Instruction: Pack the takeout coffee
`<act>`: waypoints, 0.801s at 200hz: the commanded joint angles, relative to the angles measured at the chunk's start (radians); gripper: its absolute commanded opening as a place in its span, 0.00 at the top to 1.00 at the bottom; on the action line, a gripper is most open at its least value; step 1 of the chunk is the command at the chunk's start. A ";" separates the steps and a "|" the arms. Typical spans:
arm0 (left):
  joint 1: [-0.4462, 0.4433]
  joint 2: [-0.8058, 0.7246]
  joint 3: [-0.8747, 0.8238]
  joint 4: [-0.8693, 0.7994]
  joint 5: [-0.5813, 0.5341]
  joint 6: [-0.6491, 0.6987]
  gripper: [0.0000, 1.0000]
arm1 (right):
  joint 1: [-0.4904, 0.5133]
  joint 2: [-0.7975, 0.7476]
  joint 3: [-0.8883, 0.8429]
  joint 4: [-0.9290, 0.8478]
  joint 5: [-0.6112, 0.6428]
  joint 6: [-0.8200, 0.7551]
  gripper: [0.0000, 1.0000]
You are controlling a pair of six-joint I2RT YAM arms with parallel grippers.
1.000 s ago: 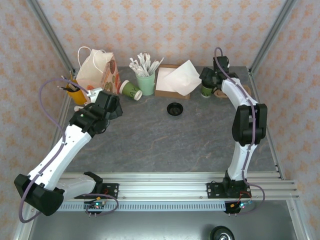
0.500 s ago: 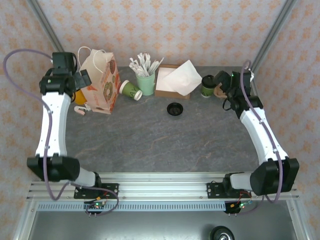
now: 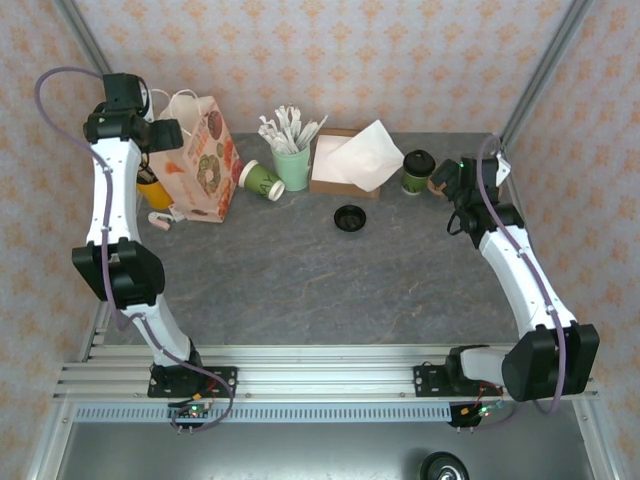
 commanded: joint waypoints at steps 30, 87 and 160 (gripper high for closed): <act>0.008 0.038 0.081 -0.043 -0.012 0.024 0.06 | -0.007 -0.016 0.000 -0.022 0.002 -0.007 0.01; 0.013 0.150 0.148 -0.112 0.047 0.031 0.53 | -0.007 0.008 -0.004 -0.008 0.012 0.015 0.00; -0.026 -0.258 -0.286 0.045 0.112 -0.061 1.00 | -0.082 0.142 0.049 -0.073 -0.036 -0.167 0.00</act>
